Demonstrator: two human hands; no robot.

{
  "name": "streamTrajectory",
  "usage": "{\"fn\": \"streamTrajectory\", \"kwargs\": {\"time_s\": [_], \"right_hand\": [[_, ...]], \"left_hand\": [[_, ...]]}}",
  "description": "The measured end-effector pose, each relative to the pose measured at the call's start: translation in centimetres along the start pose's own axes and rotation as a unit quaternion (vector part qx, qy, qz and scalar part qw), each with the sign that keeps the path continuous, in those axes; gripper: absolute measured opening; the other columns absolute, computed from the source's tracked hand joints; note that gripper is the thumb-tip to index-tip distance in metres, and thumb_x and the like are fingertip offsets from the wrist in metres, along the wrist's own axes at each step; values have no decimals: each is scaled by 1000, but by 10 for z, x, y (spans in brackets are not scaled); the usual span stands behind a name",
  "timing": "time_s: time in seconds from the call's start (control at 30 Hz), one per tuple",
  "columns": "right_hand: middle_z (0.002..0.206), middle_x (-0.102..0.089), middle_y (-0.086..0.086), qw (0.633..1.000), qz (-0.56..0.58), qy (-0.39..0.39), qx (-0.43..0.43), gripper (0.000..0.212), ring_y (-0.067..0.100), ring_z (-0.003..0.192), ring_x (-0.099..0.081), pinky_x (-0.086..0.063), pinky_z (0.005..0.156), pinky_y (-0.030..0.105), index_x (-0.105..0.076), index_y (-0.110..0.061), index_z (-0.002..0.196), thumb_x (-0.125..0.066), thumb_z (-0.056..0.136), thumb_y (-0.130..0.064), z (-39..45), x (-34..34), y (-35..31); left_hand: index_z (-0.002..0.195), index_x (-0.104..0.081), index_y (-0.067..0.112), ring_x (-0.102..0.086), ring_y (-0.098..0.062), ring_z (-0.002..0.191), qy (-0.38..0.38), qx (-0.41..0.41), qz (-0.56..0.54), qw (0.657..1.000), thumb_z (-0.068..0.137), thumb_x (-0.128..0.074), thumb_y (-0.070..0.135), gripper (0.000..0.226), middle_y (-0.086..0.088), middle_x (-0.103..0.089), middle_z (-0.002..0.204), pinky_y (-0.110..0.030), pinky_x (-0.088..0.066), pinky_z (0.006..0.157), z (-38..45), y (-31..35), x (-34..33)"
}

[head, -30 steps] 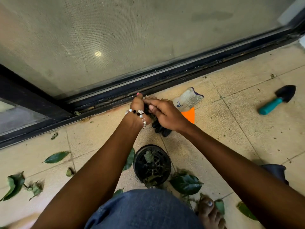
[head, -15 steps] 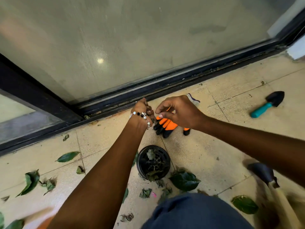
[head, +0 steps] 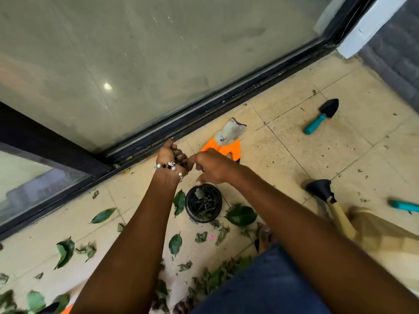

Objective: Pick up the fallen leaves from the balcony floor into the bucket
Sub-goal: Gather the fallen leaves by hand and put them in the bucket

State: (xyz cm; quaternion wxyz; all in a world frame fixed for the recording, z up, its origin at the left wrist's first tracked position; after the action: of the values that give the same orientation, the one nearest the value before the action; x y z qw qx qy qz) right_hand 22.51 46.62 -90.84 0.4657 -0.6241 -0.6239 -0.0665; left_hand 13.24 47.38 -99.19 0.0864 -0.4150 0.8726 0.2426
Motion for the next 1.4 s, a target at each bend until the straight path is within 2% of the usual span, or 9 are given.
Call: {"fn": "streamTrajectory", "kwargs": {"time_s": [0.27, 0.43, 0.6, 0.77, 0.9, 1.0, 1.07, 1.23, 1.4], "right_hand": [[143, -32, 13, 989, -146, -6, -21, 89, 35, 134, -26, -41, 100, 46, -39, -18, 141, -86, 67, -31, -25, -69, 2], [145, -32, 14, 962, -267, 62, 10, 46, 36, 137, -24, -43, 95, 48, -46, -12, 139, -56, 94, -11, -31, -74, -9], [127, -48, 11, 959, -278, 37, 29, 34, 32, 125, -36, -49, 85, 42, -61, -12, 127, -50, 95, -6, -29, -83, -8], [113, -59, 12, 972, -219, 67, 45, 29, 31, 110, -51, -49, 87, 39, -67, -9, 113, -58, 86, -1, -19, -78, -6], [118, -59, 13, 993, -54, 105, 14, 30, 30, 113, -51, -47, 87, 38, -67, -9, 117, -68, 88, -13, -20, -64, -1], [118, -46, 11, 997, -58, 57, -17, 50, 28, 112, -42, -47, 84, 40, -55, -13, 117, -80, 76, -27, -25, -76, -2], [120, -40, 11, 996, -77, 27, -33, 59, 29, 112, -38, -47, 84, 42, -50, -13, 115, -86, 68, -22, -23, -86, 0], [111, -44, 11, 998, -30, 55, -8, 37, 29, 99, -50, -44, 70, 31, -62, -9, 101, -76, 71, 7, -21, -79, 3], [102, -63, 12, 991, 22, 129, -19, 17, 26, 93, -61, -51, 78, 33, -73, -3, 91, -79, 75, -1, -23, -60, 10]], "left_hand": [[59, -36, 20, -24, -9, 29, 10, 20, -110, 994, 101, -38, 33, 45, 7, -25, 37, -10, -23, 39, -1, -30, 58], [59, -36, 19, -26, -9, 29, -4, 17, -136, 991, 101, -36, 32, 44, 7, -27, 38, -11, -25, 39, -9, -39, 66], [59, -38, 20, -29, -9, 30, 4, 8, -170, 985, 101, -36, 32, 43, 8, -30, 38, -11, -25, 41, -17, -36, 76], [60, -39, 20, -31, -9, 31, 14, -5, -166, 986, 101, -35, 33, 43, 9, -33, 39, -13, -25, 41, -23, -23, 95], [62, -41, 21, -32, -9, 31, 18, -8, -165, 986, 101, -36, 35, 43, 9, -35, 40, -14, -24, 41, -24, -24, 112], [63, -41, 20, -33, -9, 31, 9, -8, -167, 986, 102, -36, 36, 43, 9, -36, 40, -14, -25, 40, -25, -30, 112], [63, -42, 20, -33, -9, 31, 4, -5, -163, 987, 102, -37, 37, 43, 9, -37, 40, -15, -25, 41, -26, -35, 110], [64, -43, 20, -35, -9, 33, -4, -2, -135, 991, 101, -38, 37, 42, 9, -39, 42, -18, -25, 42, -28, -40, 106], [66, -44, 20, -36, -9, 33, -3, 2, -90, 996, 102, -38, 38, 41, 9, -40, 43, -17, -27, 43, -31, -44, 108]]}}
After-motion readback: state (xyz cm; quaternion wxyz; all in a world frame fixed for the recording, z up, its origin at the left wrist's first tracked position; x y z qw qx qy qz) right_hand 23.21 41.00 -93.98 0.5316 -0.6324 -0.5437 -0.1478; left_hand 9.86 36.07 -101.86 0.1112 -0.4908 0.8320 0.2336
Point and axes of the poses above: each hand's wrist, its own z-axis towards the middle knuckle, its own x-axis out of the back of the hand, y = z × x, the point moved 8 cm from there along z, towards the middle knuckle
